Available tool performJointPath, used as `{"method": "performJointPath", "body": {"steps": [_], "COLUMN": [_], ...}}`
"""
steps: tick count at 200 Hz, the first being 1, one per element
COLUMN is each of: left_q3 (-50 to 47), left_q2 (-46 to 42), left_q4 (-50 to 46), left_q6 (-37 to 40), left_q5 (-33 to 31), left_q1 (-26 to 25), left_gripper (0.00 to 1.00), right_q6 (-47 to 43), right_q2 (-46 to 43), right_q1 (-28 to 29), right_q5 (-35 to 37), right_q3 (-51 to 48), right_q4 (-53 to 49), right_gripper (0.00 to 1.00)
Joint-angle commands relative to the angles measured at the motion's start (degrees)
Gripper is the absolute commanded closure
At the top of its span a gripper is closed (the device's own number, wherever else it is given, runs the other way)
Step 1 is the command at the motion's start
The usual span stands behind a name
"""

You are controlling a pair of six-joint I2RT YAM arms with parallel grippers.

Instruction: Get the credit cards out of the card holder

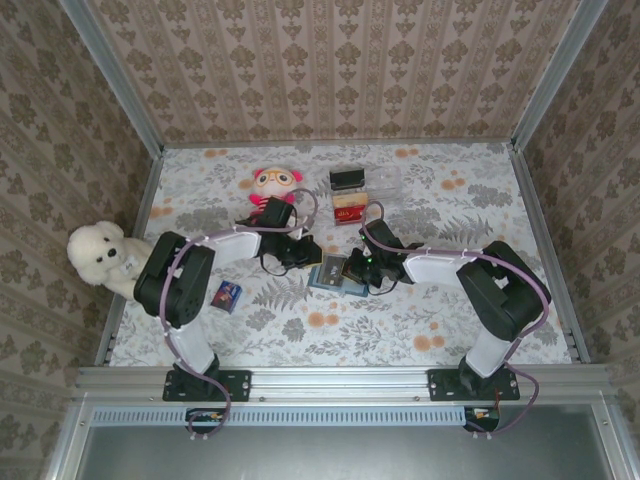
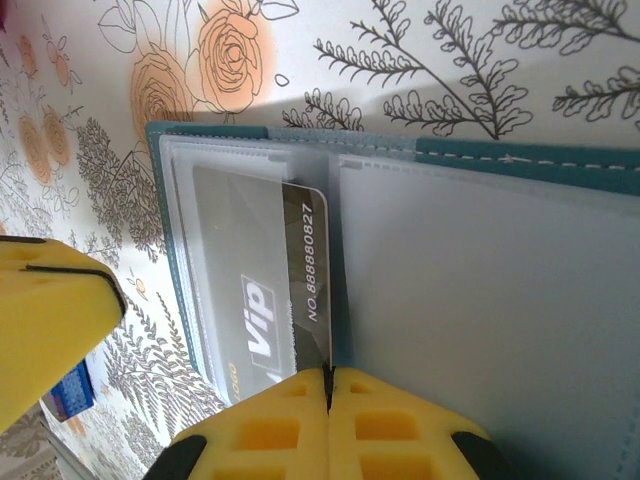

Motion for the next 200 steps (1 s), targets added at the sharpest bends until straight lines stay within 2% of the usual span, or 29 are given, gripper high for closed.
{"method": "performJointPath", "body": {"steps": [1,80,111,158,200], "left_q3": [2.47,4.07,2.94,2.26,1.86], "left_q2": [2.76,5.17,5.34,5.72,6.07], "left_q4": [-2.58,-9.03,-8.57,-8.03,-7.62], "left_q6": [1.67,2.05,1.96,1.96,1.79], "left_q5": [1.12,-6.86,-7.06,-6.61,-6.28], "left_q1": [-1.26,-2.09,-2.09,-2.09,-2.17], "left_gripper": [0.91,0.96,0.97,0.97,0.97], "right_q6": [-0.29,0.55,1.34,2.01,2.05], "right_q2": [1.08,0.46,1.44,3.92,5.63], "right_q1": [-0.40,-0.76,-0.75,-0.58,-0.59], "right_q5": [0.40,0.88,-0.80,-1.76,-3.68], "right_q3": [-0.49,-0.71,-1.08,-0.64,-0.68], "right_q4": [-1.62,-1.25,2.33,3.85,5.97], "right_gripper": [0.94,0.94,0.94,0.80,0.79]}}
